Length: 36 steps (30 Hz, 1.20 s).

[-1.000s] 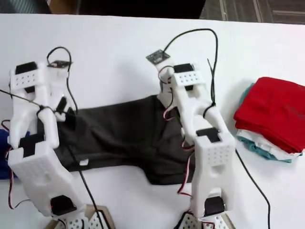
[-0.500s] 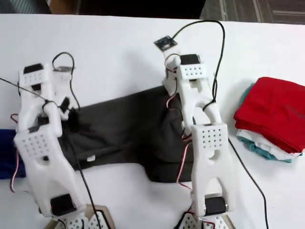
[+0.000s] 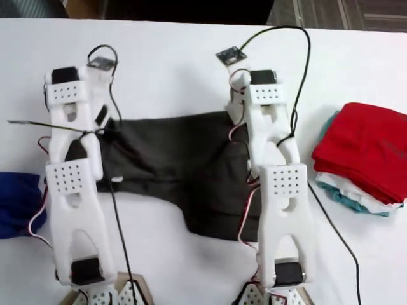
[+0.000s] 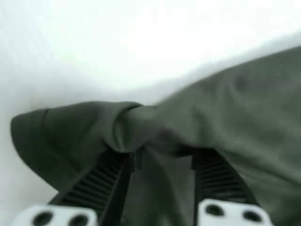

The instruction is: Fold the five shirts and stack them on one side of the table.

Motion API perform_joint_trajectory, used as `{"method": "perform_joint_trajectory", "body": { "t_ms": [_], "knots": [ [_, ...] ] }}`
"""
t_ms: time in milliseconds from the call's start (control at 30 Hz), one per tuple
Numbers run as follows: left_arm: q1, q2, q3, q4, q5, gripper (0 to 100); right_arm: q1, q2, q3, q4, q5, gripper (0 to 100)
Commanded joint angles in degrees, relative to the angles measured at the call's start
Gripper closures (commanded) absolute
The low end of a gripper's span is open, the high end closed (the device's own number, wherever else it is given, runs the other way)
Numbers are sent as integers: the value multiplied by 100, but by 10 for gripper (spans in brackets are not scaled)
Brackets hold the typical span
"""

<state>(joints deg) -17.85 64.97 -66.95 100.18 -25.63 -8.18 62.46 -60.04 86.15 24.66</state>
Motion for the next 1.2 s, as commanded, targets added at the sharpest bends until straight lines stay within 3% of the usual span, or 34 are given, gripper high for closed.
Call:
{"method": "perform_joint_trajectory", "body": {
  "t_ms": [0,233,400,633,800,1000,1167],
  "knots": [
    [105,-114,-690,-149,44,794,198,-66,-176,-110,-18,964],
    [-220,-132,-1727,237,26,797,-101,-690,-730,690,9,964],
    [-501,-378,-1455,246,9,797,-418,-1244,-993,1182,-35,964],
    [-527,-2207,1341,237,-53,797,-602,-2413,53,1182,-431,959],
    [-484,-3692,3679,-53,-440,797,-945,-3609,1741,1191,-440,906],
    [-536,-4527,6035,-1521,-501,797,-1130,-4998,4044,1156,-440,864],
    [-659,-4527,7002,-2629,-440,797,-1015,-5938,5538,1112,-413,865]
  ]
}}
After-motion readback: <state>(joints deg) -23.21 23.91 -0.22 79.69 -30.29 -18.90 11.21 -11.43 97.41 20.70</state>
